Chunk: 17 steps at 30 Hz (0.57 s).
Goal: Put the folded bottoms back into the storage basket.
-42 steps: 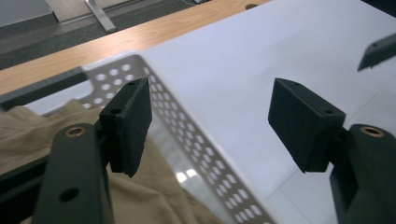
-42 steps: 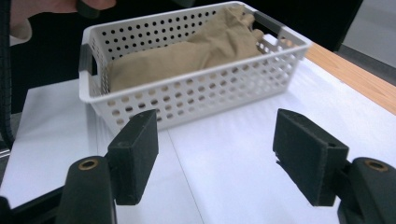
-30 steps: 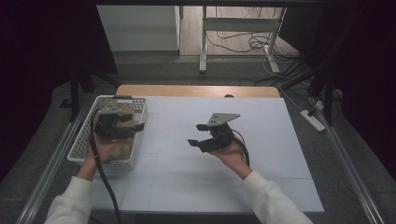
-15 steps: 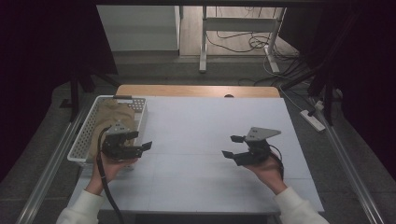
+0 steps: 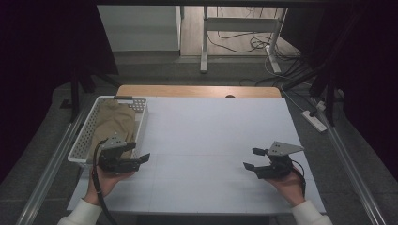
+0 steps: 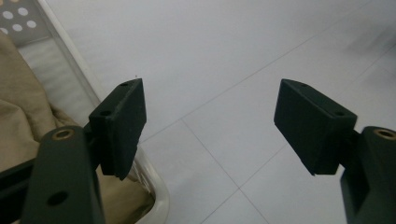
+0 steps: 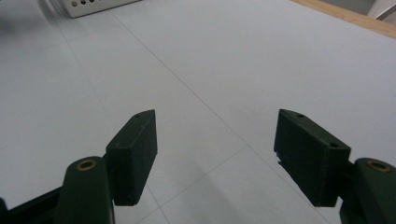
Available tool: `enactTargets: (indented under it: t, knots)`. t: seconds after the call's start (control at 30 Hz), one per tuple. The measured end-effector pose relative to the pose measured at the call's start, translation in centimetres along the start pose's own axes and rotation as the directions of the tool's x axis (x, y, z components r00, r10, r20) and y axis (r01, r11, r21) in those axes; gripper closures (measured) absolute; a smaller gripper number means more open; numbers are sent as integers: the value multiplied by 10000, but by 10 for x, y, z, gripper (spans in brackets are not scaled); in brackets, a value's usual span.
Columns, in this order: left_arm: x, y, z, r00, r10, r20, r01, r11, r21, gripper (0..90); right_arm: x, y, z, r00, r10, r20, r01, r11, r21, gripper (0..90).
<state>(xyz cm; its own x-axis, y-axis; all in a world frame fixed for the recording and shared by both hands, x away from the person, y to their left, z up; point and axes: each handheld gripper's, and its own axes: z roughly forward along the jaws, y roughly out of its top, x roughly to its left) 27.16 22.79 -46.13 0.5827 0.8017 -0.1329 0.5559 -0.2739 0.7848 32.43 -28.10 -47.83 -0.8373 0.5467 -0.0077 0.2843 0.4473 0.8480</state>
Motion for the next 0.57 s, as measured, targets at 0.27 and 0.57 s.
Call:
enactTargets:
  t: [0.27, 0.57]
  knots:
    - [4, -1, -1, 10000, -86, 3, 86, 9999, -50, 254, 2, 3, -6, 10000, -81, 36, 82, 9996, -285, 298]
    - [4, 0, -1, 10000, -79, 17, 79, 10000, -32, 249, 2, 1, -4, 9999, -131, 25, 131, 9998, -174, 294]
